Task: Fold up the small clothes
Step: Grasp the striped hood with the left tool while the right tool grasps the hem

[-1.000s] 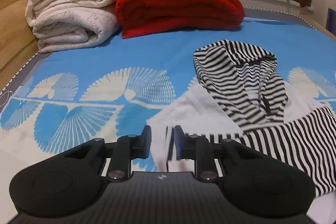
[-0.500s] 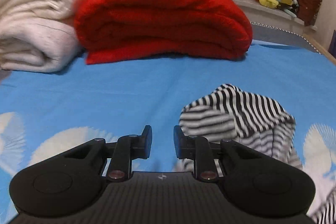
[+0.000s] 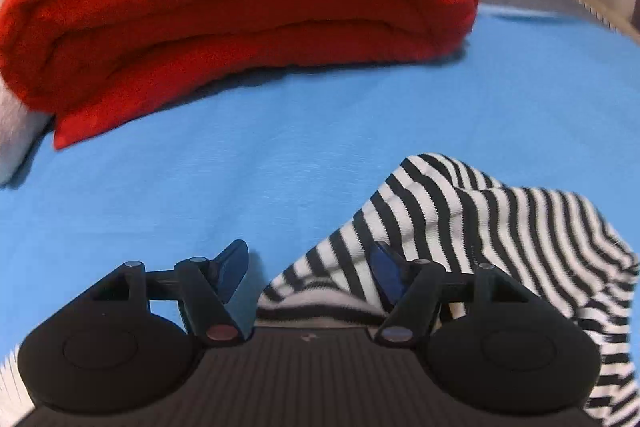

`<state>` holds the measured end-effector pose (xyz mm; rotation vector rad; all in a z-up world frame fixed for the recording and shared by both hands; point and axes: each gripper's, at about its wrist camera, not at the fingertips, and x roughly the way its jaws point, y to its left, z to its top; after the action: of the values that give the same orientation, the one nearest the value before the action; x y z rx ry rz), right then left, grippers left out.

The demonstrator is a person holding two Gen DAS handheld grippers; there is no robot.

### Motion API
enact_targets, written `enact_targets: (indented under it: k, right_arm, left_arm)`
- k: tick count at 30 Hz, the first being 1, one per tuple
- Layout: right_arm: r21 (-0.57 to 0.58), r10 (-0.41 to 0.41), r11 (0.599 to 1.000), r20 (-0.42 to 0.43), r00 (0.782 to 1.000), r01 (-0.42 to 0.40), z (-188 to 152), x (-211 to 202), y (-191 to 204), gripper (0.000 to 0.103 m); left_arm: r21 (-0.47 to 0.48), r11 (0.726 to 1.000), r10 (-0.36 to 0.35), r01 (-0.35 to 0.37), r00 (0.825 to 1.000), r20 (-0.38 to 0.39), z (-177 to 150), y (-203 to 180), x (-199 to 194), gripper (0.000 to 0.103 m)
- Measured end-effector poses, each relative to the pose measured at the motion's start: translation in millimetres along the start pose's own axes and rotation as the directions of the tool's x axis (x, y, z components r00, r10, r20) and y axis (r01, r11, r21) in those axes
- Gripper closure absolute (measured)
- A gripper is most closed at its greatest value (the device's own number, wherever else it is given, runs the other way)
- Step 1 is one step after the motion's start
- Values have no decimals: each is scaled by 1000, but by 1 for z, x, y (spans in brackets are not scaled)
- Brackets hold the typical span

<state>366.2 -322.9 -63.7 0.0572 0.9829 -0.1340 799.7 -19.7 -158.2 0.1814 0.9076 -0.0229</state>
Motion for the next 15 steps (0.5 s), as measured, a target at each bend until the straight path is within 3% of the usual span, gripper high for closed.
enact_targets:
  k: [1,2,3,4,5,10,15]
  right_arm:
    - [-1,-3,1000,-1,1000,3,0,1,-1,53]
    - [0,-4,1000,-3,1000,4,0,2,-2,53]
    - [1,-5,1000,-5,1000,5,0,2,-3,53]
    - [5,-7,1000,-6,1000,7,1,2,-5,53]
    - [10,-8,1000,-6,1000,8,2,2,-7,53]
    - [40,-1,999,27,1000,0,9,-9,-17,53]
    - [119,14,993,93,996,-25,18,-31,-32,53]
  left_arm:
    - [20,1000,-1,1,1000,-1,0,-3,4,34]
    - [38,999,-6,6,1000,1,1,-5,6,52]
    - [50,999,-14,14,1000,0,-1,-6,4,83]
    - [55,998,-29,30,1000,-8,0,-7,2,97]
    - [56,997,-45,45,999,-4,0,-8,-4,101]
    - [69,990,-129,121,983,128,-15,-7,-82,102]
    - [227,946,-286,231,924,252,-81,-17,-219,102]
